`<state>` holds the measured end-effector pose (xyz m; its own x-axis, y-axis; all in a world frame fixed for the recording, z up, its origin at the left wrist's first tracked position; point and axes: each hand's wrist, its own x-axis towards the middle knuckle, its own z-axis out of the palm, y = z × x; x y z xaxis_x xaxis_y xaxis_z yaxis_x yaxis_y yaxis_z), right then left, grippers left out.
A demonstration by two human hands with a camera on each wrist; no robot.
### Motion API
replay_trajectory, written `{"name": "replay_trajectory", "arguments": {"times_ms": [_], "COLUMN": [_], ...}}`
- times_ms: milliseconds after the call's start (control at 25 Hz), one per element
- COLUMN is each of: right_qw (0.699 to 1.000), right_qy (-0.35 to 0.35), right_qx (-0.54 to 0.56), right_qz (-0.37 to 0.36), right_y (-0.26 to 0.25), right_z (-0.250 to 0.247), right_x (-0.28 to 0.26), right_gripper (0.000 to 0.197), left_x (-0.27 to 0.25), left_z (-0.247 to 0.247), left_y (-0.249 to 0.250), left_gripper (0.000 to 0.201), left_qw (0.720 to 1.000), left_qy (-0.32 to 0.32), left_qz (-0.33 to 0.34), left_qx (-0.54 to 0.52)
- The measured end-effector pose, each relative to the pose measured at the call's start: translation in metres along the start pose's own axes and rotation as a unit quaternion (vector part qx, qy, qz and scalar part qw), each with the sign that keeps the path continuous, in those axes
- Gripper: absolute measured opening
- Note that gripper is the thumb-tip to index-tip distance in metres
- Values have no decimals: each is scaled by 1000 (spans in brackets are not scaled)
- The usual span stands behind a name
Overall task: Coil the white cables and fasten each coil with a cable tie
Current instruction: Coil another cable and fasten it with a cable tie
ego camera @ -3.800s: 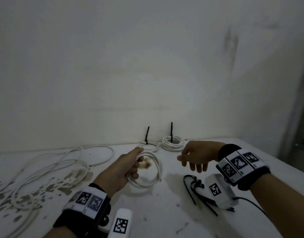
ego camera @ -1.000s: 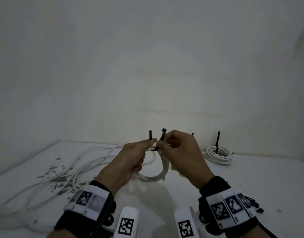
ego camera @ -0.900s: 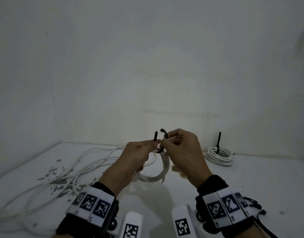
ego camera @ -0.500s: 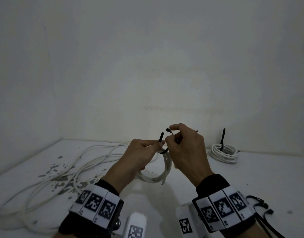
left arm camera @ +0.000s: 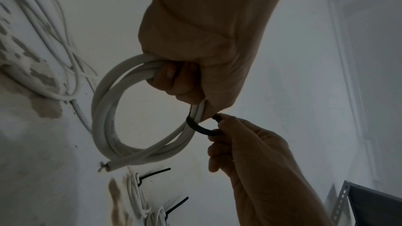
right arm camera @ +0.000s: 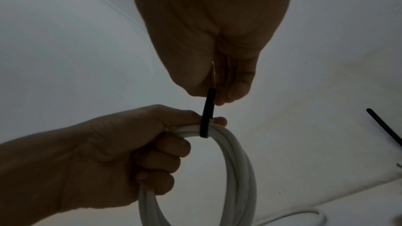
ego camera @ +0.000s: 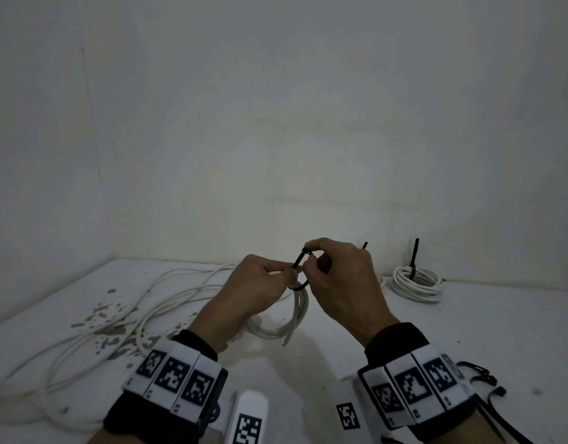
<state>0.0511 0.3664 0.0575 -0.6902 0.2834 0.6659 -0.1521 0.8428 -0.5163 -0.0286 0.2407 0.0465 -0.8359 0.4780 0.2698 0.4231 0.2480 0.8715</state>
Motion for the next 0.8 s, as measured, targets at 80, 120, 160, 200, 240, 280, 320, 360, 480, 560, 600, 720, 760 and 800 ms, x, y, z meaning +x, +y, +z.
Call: {"name": "replay_trajectory", "arguments": {"times_ms": [80,120,160,200,240,280,320,360,480,560,600,720,760,800], "right_qw": [1000,999,999,998,998,997,992,981,937,924,931,962,968,972], "right_qy": [-18,-28,-40,-50,-57,-63,-76,-99,-148,-107,-68,44,59,71], "right_qx": [-6,-4,-1,1,5,23,69,132,274,326,322,236,209,188], "right_qz": [14,23,33,37,41,48,70,99,158,166,159,128,122,119], "right_y": [2,3,4,4,3,3,2,1,1,3,4,1,-1,-2], "right_z": [1,1,1,1,1,0,-1,-4,-15,-21,-25,-35,-37,-39], "right_x": [0,1,1,0,0,1,1,1,-2,-1,1,6,5,5], "right_gripper": [19,19,19,18,16,14,12,10,9,16,16,17,19,20], "left_x": [1,0,0,-1,-2,-3,-3,-3,-7,-8,-7,-4,-4,-3], "left_z": [-1,-2,-3,-5,-7,-9,-11,-13,-15,-13,-11,-2,1,4], "left_y": [-3,-4,-3,-2,0,3,6,7,14,20,21,20,18,15], "left_gripper": [20,20,20,21,21,21,20,20,21,22,21,21,22,22], "left_qw": [1000,999,998,996,992,986,983,982,979,988,993,995,992,988], "left_qy": [-1,-1,-2,-5,-5,-3,-4,-13,-56,-53,-37,32,58,80], "left_qz": [2,8,17,28,44,57,70,84,117,111,106,97,109,126], "left_qx": [21,39,59,86,121,155,171,169,155,89,47,-8,8,27]}}
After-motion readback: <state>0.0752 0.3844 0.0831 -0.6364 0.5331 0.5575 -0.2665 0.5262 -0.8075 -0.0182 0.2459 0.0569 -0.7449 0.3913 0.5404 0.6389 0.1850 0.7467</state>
